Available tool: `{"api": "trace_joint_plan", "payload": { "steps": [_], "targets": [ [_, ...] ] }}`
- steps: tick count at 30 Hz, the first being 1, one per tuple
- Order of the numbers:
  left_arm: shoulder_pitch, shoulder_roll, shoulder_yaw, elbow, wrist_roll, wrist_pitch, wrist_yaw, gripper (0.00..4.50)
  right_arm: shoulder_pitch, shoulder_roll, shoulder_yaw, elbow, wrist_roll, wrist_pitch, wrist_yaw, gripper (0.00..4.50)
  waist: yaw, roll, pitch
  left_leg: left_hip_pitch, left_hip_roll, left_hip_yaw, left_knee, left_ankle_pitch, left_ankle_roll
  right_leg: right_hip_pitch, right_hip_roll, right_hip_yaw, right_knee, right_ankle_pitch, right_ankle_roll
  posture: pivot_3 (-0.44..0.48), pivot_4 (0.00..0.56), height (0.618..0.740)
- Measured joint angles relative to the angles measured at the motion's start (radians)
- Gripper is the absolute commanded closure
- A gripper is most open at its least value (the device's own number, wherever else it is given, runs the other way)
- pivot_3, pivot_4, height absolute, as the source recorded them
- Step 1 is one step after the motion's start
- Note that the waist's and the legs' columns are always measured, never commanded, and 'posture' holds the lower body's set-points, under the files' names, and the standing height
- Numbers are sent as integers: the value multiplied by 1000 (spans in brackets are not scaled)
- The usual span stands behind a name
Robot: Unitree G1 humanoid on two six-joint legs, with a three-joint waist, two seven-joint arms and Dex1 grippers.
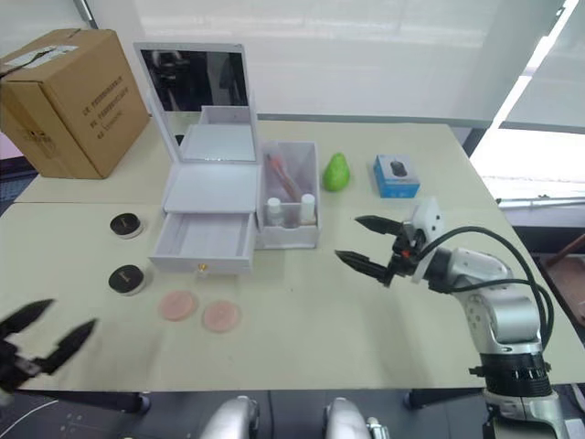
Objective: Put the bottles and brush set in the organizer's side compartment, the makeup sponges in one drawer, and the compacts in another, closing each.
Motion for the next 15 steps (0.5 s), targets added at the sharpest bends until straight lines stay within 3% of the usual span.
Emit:
{"api": "trace_joint_plan", "payload": {
  "steps": [4, 9, 15],
  "targets": [
    [-75, 115, 57, 243, 63, 23, -62, 39, 98, -82, -82, 88, -50, -68, 15, 0, 1, -1, 0, 0, 2, 3, 0, 3, 5, 0, 0, 0, 0, 0, 0, 0, 150, 722],
    [-213, 178, 52, 436, 137, -7, -113, 39, 210, -143, -172, 194, -90, -159, 43, 0, -3, -2, -1, 2, 12, 16, -2, 3, 5, -1, 2, 1, 1, 0, 0, 0, 150, 722],
    [-302, 208, 50, 563, 191, -39, -154, 39, 260, -137, -209, 213, -97, -189, 44, 0, -9, -3, -1, 5, 17, 23, -3, -1, -1, -1, 2, 1, 1, 0, 0, 0, 150, 722]
  ]
}}
